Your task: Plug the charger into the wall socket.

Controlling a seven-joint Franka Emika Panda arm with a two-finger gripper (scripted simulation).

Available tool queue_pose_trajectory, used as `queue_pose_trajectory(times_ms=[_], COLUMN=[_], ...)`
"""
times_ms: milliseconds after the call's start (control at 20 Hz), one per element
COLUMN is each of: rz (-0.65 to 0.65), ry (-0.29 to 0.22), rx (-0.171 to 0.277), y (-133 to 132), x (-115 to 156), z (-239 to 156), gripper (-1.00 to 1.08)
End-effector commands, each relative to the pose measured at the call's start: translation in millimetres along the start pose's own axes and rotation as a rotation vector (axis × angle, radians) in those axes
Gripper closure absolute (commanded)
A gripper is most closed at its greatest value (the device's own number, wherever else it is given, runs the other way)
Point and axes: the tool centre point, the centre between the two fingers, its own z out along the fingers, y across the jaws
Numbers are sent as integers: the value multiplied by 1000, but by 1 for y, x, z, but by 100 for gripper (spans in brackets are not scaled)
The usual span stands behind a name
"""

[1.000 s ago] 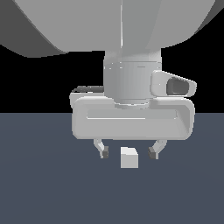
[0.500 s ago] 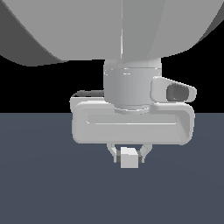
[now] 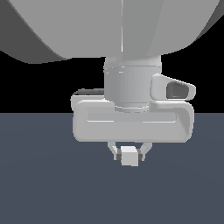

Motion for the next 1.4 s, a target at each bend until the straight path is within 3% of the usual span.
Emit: queue_pose_trajectory(times_ms=[0,750,1350], rz=[6,82,93], ry=[1,1,1], rx=[-1,-23,-27], y=[1,20,23], x=[5,65,74], z=[-4,-60,-67], gripper=[108,108,108])
